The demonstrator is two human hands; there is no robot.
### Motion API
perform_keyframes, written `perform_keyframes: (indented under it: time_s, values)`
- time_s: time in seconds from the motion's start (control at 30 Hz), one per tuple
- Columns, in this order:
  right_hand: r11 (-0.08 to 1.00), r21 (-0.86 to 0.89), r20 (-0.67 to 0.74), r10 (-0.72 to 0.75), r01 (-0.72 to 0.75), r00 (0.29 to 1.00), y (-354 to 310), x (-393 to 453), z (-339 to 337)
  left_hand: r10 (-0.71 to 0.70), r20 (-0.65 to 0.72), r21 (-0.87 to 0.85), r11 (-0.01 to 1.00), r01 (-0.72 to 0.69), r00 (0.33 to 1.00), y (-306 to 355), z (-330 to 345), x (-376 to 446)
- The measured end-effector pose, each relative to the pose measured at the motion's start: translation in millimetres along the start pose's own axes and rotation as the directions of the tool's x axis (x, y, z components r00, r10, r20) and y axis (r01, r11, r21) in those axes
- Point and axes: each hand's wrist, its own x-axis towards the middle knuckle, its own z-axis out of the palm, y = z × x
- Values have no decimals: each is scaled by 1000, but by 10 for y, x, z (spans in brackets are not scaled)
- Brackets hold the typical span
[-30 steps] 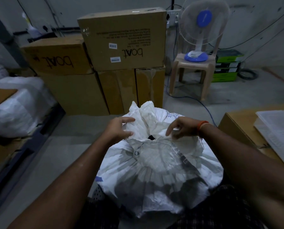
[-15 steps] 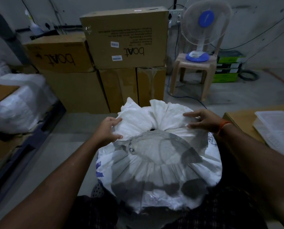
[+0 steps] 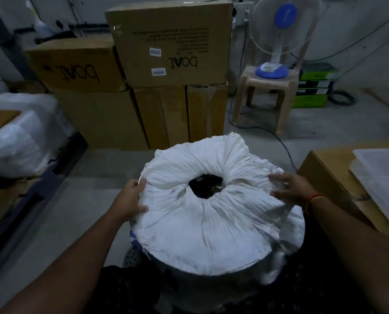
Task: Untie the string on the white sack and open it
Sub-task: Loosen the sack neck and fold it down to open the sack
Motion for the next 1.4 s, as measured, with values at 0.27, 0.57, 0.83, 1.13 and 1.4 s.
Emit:
perform_keyframes:
  time_s: [0.27, 0.57, 0.83, 1.13, 1.4]
  values:
    - [999, -36, -26, 4, -5, 1000, -54, -73, 141, -16, 59, 99, 995, 10, 998, 157, 44, 36]
    - [830, -470, -387, -501, 302, 774, -370, -576, 417, 254, -292, 168, 963, -212, 922, 431, 121, -189]
    - [524, -678, 256, -490, 516, 834, -712, -758, 1008, 642, 230, 344, 649, -678, 731, 974, 617, -239]
    - [500, -656, 373, -436, 565, 819, -811, -246, 1042, 594, 182, 475, 644, -599, 783, 1112, 867, 31]
    - [459, -532, 409, -597, 712, 690, -914, -547, 614, 683, 170, 450, 587, -673, 710, 1078, 288, -75]
